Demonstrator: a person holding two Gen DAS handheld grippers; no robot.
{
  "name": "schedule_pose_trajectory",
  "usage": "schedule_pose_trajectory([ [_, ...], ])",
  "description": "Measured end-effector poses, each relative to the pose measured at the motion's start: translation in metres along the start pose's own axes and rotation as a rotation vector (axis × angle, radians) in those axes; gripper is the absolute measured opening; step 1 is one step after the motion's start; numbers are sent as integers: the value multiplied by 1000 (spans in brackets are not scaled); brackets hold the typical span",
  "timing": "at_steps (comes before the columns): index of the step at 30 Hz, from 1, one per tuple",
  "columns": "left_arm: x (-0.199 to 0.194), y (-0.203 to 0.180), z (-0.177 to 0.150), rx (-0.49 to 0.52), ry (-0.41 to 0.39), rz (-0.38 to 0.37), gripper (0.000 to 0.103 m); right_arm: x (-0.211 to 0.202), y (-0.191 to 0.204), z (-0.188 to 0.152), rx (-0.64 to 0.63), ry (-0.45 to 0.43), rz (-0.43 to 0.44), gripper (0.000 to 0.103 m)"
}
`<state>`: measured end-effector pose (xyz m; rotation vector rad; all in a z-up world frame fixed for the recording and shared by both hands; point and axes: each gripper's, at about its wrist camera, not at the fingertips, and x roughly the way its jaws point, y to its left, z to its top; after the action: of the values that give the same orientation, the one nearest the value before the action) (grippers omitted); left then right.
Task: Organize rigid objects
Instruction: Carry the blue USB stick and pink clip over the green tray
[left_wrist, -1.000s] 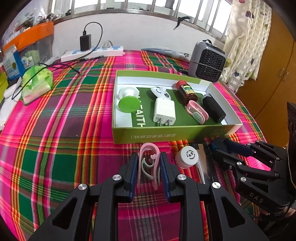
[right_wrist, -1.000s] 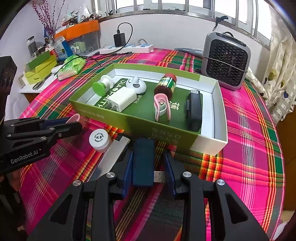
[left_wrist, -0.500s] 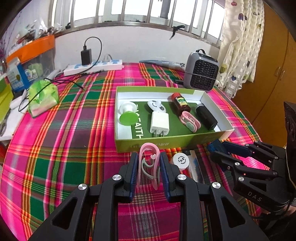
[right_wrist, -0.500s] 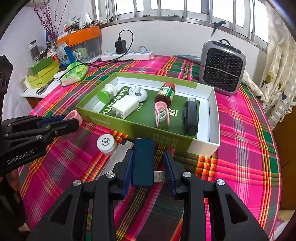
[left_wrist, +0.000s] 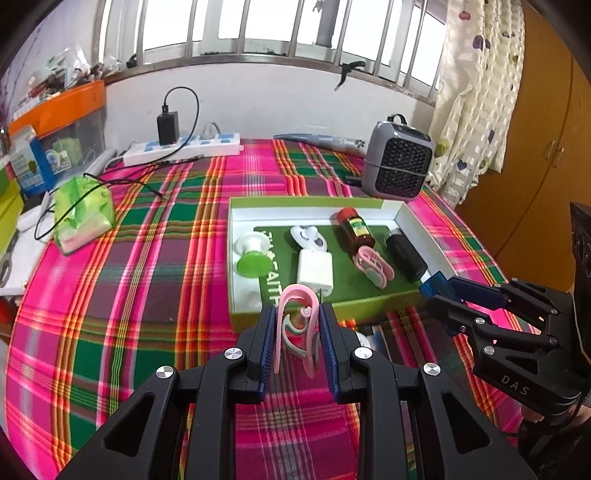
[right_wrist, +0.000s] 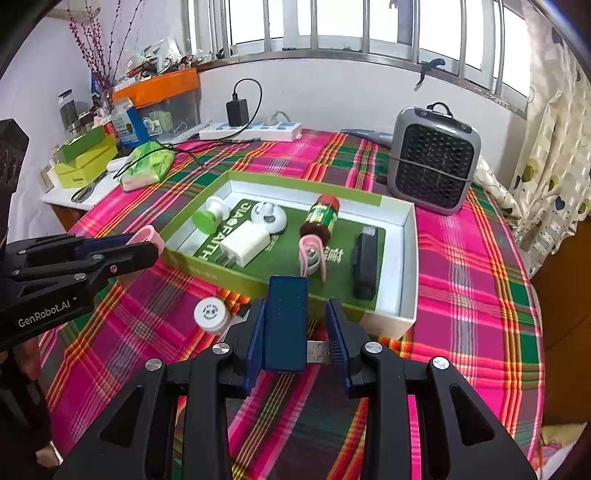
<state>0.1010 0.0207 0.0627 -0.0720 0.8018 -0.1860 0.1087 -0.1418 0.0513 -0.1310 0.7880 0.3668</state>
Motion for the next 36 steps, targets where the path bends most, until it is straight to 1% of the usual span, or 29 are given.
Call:
schedule_pose_trajectory([
  [8, 13, 4, 19, -7, -4, -5, 23, 6, -13, 16, 11, -7, -24, 34],
  [14, 27, 9, 31, -30, 1, -12, 23, 19, -22, 28, 18, 2, -36, 34],
  [18, 37, 9, 38, -22, 6, -8, 23, 28, -29, 36, 35, 6, -41, 34],
  [27, 61, 9, 43, -21, 29, -3, 23, 52, -42, 58, 48, 22, -69, 34],
  [32, 73, 12, 45, -26, 47, 3, 23, 66, -46, 65, 48, 41, -75, 34],
  [36, 75, 9, 46, -13, 50, 3, 23, 77, -48, 68, 46, 60, -82, 34],
])
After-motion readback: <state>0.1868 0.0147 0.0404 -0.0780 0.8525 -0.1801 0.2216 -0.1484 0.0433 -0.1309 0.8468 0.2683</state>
